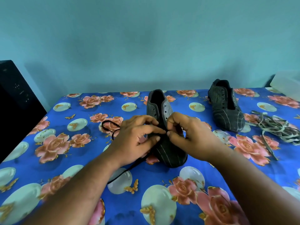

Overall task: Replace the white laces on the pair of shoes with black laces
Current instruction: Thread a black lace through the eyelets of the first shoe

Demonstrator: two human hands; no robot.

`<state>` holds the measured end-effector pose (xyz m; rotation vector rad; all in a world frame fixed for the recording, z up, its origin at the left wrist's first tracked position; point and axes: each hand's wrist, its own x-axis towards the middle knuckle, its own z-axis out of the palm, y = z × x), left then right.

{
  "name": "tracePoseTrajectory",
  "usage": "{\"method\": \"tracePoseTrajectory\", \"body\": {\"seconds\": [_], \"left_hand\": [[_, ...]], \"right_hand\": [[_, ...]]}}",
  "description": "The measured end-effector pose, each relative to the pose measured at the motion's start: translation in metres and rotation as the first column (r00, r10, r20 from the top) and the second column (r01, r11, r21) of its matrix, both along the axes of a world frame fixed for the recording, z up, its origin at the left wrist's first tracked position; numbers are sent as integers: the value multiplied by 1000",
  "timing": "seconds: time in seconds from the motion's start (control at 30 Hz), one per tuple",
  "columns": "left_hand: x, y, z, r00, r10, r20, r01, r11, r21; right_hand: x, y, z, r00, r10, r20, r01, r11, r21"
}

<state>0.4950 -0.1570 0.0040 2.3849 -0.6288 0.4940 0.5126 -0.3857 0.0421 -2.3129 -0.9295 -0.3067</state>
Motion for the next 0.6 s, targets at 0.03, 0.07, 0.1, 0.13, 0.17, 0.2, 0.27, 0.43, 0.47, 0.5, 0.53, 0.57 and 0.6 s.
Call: {"method": "tracePoseTrajectory", "body": {"seconds": [0.03, 0.07, 0.1, 0.13, 0.17, 0.2, 0.27, 0.43, 0.47, 0.5, 0.53, 0.57, 0.6], "left_hand": [[0, 0, 0, 1000, 0, -17, -1, 1000, -23], [1, -1, -1, 1000, 1, -21, -1, 999, -42], [1, -1, -2, 1000, 1, -26, -2, 998, -67], [1, -2, -2, 1000, 0, -31, -3, 995, -100], [1, -4, -1, 999, -2, -37, -3, 990, -139], [1, -6, -1, 999, -9, -42, 2, 983, -181], [2, -9, 0, 998, -26, -55, 11, 967, -254], [5, -10, -2, 998, -22, -51, 7, 958, -288], [6, -9, -3, 998, -18, -52, 2, 959, -284], [6, -8, -3, 998, -11, -57, -6, 959, -282], [7, -8, -4, 998, -4, -63, -14, 960, -280], [7, -8, -5, 998, 3, -70, -23, 960, -279], [8, -8, -6, 997, 10, -77, -31, 960, -279]], "right_hand": [[1, 0, -1, 1000, 3, -2, -3, 1000, -6], [3, 1, -3, 1000, 14, -7, -14, 1000, 0], [4, 2, -5, 1000, 30, -10, -29, 1000, 10], [6, 3, -7, 999, 39, -3, -39, 999, 6], [6, 5, -8, 999, 28, 15, -28, 999, -17], [5, 8, -10, 999, 2, 43, 0, 999, -46], [4, 14, -13, 992, -84, 98, 92, 993, -77], [5, 14, -12, 993, -98, 64, 100, 995, -28], [6, 12, -10, 998, -57, -22, 57, 998, 32], [7, 9, -6, 989, -15, -145, 31, 994, 107], [8, 4, -2, 959, 21, -282, 29, 985, 171], [9, 0, 3, 917, 46, -397, 43, 976, 214], [11, -6, 7, 876, 69, -478, 62, 966, 253]]}}
